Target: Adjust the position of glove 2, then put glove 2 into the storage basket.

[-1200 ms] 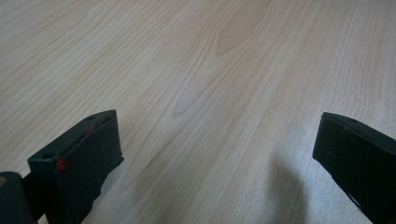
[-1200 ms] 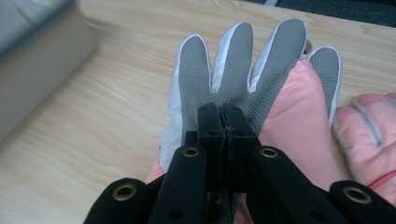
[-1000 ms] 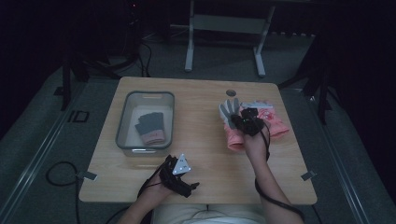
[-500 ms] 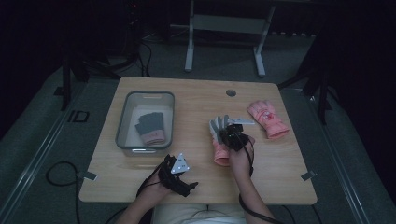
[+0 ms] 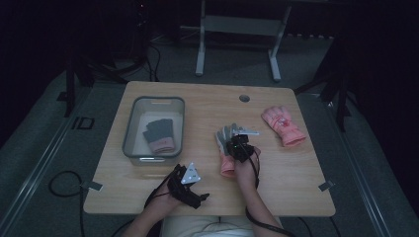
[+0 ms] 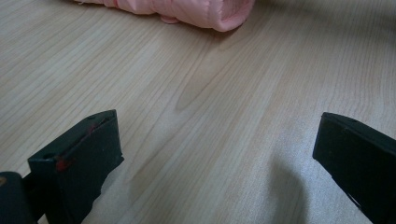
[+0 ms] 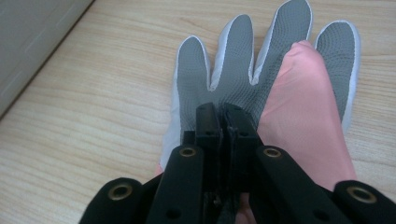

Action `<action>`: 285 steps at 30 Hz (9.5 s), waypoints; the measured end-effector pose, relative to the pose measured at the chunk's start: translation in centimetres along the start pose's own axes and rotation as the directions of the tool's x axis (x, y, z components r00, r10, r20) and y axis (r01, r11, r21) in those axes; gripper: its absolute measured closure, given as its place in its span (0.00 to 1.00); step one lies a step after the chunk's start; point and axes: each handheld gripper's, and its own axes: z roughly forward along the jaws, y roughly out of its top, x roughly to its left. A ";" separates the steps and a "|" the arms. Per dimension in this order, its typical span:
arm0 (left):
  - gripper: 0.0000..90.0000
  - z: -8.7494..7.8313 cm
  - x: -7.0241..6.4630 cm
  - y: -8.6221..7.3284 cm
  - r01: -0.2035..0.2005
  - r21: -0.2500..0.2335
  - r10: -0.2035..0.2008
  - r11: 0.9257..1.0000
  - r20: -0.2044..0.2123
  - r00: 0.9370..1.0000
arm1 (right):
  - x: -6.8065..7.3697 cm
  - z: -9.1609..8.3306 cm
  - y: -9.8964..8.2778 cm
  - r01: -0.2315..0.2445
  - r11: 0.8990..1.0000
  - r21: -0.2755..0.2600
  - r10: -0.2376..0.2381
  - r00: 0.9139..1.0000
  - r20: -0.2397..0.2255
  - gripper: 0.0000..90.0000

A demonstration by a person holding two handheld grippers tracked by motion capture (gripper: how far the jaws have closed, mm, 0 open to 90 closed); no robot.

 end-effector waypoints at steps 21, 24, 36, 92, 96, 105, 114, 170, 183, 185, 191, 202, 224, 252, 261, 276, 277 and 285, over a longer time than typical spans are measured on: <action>0.01 -0.4 0.0 -0.2 0.001 -0.007 -0.001 1.000 0.002 1.000 | -6.2 -6.1 2.6 0.150 0.982 -0.118 -0.154 0.988 -0.022 0.74; 0.01 -0.5 -0.1 -0.2 -0.004 -0.002 0.004 1.000 0.000 1.000 | -9.6 -6.8 2.6 0.156 0.981 -0.117 -0.156 0.988 0.014 0.73; 0.01 -0.7 0.1 -0.3 0.002 -0.019 -0.003 1.000 -0.021 1.000 | -21.1 -9.1 4.7 0.105 0.986 -0.131 -0.090 0.990 0.112 0.68; 0.01 -0.5 0.1 -0.5 0.007 -0.031 -0.008 0.999 -0.009 1.000 | -14.4 -12.0 2.5 -0.093 0.990 -0.104 0.113 0.973 0.201 0.96; 0.01 -0.5 0.2 -0.5 0.016 -0.037 -0.017 0.999 -0.006 1.000 | -13.5 -11.4 1.0 -0.122 0.989 -0.082 0.137 0.967 0.216 0.96; 0.01 -0.6 0.2 -0.6 0.017 -0.034 -0.017 0.999 -0.006 1.000 | -12.9 -10.0 -1.1 -0.136 0.990 -0.046 0.142 0.967 0.209 0.96; 0.01 -0.6 0.2 -0.6 0.016 -0.032 -0.017 0.999 -0.005 1.000 | -13.8 -7.1 -2.2 -0.150 0.988 0.017 0.142 0.962 0.231 0.93; 0.01 -0.7 0.2 -0.6 0.014 -0.033 -0.013 0.999 0.008 1.000 | -11.1 -11.8 4.1 0.163 0.984 -0.066 -0.153 0.978 0.141 0.95; 0.01 -0.8 0.1 -0.5 0.009 -0.032 -0.008 0.999 0.013 1.000 | -2.6 -13.9 8.0 0.276 0.946 -0.171 -0.276 0.961 0.022 0.95; 0.01 -0.7 0.1 -0.5 0.006 -0.029 -0.005 1.000 0.014 1.000 | -1.3 -13.7 8.1 0.286 0.944 -0.166 -0.289 0.957 0.006 0.95; 0.01 -0.7 0.2 -0.6 0.006 -0.028 -0.006 1.000 0.018 1.000 | 1.3 -12.3 7.4 0.303 0.943 -0.139 -0.310 0.950 -0.029 0.95; 0.01 -0.7 0.1 -0.6 -0.001 -0.024 0.001 1.000 0.018 1.000 | 1.7 -8.4 4.7 0.262 0.964 -0.035 -0.262 0.965 0.026 0.95; 0.01 -0.7 0.0 -0.5 0.012 -0.021 -0.012 1.000 0.021 1.000 | 0.8 -3.3 2.3 0.182 0.981 0.071 -0.181 0.983 -0.020 0.87; 0.09 -4.5 2.8 10.9 0.190 -0.195 -0.210 0.962 -0.087 0.974 | -3.5 -9.3 6.5 0.246 0.960 -0.136 -0.266 0.952 -0.150 0.74; 0.25 -1.0 5.6 13.6 0.265 -0.120 -0.284 0.957 -0.189 0.940 | -2.4 -8.1 6.8 0.274 0.956 -0.108 -0.289 0.945 -0.155 0.80; 0.22 5.3 8.0 10.9 0.508 0.036 -0.507 0.860 -0.050 0.861 | -6.0 -3.3 2.4 0.219 0.969 0.117 -0.197 0.965 -0.174 0.49; 0.22 5.3 8.0 10.9 0.508 0.036 -0.507 0.860 -0.050 0.861 | -6.0 -3.3 2.4 0.219 0.969 0.117 -0.197 0.965 -0.174 0.49; 0.39 8.4 9.3 9.4 0.637 0.078 -0.641 0.767 0.130 0.757 | -8.1 -1.2 2.0 0.115 0.973 0.200 -0.040 0.939 -0.342 0.54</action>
